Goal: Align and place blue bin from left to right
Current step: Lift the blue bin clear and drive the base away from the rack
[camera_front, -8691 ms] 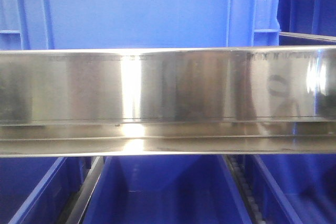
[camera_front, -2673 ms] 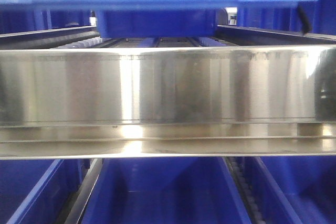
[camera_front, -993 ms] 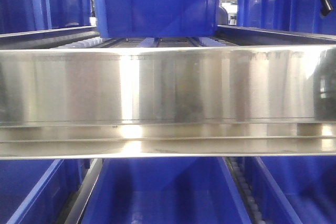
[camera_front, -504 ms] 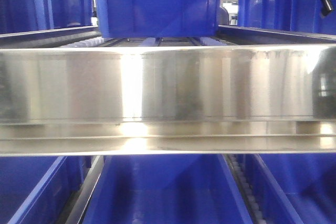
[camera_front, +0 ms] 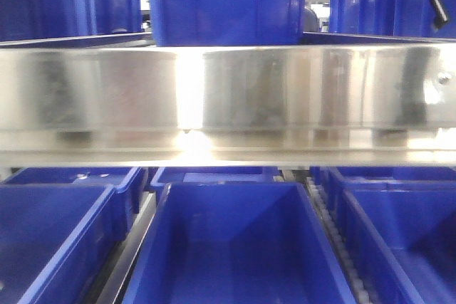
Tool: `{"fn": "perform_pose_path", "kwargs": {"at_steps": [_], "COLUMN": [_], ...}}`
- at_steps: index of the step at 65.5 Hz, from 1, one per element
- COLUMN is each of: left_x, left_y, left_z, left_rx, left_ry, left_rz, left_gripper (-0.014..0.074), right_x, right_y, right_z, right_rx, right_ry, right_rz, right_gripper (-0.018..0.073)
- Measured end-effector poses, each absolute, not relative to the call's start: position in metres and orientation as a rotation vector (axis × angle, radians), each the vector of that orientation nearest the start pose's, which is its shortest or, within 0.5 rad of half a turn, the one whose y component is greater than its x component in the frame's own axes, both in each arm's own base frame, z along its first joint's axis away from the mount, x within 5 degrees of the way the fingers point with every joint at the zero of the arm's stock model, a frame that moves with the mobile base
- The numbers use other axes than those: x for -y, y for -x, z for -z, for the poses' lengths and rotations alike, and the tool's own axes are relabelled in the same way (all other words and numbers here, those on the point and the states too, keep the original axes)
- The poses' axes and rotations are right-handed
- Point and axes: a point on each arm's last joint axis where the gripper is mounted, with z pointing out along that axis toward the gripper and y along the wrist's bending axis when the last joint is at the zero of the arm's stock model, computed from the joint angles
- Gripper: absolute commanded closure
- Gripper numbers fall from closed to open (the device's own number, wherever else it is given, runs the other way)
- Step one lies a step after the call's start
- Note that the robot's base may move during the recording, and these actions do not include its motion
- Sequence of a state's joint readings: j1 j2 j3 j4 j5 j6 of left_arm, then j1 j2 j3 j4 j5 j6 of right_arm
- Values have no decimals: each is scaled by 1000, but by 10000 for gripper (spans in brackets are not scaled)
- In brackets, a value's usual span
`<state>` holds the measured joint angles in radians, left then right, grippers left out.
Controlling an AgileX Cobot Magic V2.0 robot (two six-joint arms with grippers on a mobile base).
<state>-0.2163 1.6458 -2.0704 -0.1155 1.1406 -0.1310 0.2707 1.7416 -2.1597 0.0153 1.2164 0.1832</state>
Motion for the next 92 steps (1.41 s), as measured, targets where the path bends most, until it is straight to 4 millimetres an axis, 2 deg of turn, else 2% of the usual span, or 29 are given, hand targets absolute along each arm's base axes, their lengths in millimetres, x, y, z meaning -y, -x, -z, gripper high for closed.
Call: {"fn": "perform_pose_path", "kwargs": {"at_steps": [15,92], "left_x": [79,79], "left_y": [-331,-331], "left_z": [-491,-491], "left_rx": [-2208,-2208], "left_ry": [-91,-88], "left_rz": [322,323], "left_gripper": [708,708], "right_x": [-103,-103], "right_y": [-358,-359], "right_z": [-468,-469], "right_rx": [-2304,-2291], "right_ry": [104,102], "right_rz": [-281,-284], "right_gripper": [627,627]}}
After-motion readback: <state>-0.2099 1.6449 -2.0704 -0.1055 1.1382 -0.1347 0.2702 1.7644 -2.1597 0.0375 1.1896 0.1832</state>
